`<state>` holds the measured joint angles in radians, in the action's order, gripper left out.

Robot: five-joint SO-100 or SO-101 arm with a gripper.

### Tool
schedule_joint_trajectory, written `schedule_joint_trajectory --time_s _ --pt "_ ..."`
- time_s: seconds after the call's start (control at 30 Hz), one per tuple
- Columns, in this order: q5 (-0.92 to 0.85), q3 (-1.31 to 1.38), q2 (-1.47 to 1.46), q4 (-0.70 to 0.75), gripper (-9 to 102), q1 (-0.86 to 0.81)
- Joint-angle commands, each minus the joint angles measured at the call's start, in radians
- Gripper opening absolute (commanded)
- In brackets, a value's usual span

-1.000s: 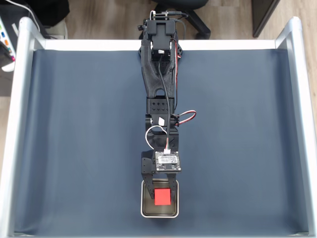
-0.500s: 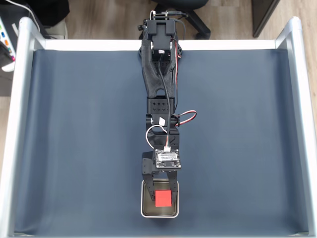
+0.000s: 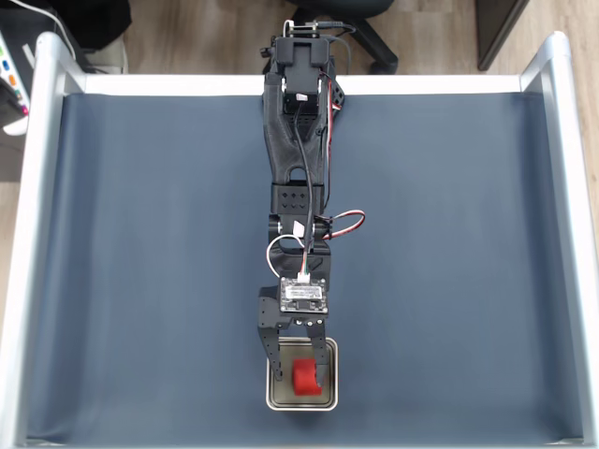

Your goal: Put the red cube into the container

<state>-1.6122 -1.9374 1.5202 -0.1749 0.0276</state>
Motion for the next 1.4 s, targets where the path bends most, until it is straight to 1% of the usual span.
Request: schedule_joint_trajectory --time_s 0.0,0.43,0.53,0.63,0.7,0.8,0.97,1.1,1.23,1.37 --pt "0.009 0.011 0.017 -0.021 21 -0.009" --pt "0.025 0.014 0.043 -0.021 20 -0.011" --pt "0.037 0.018 0.078 -0.018 16 -0.008" --pt "0.032 0.009 0.135 -0.014 9 -0.008" --pt "0.043 -0.002 0.193 0.026 4 -0.008" --pt "0.054 -0.035 0.305 0.114 0 -0.008" --pt "0.061 -0.224 0.574 0.218 0 0.002" --pt "0.058 -0.388 0.798 0.350 0 0.020" --pt "0.060 -0.563 1.017 0.430 0 0.035" --pt "0.067 -0.703 1.223 0.565 0 0.034"
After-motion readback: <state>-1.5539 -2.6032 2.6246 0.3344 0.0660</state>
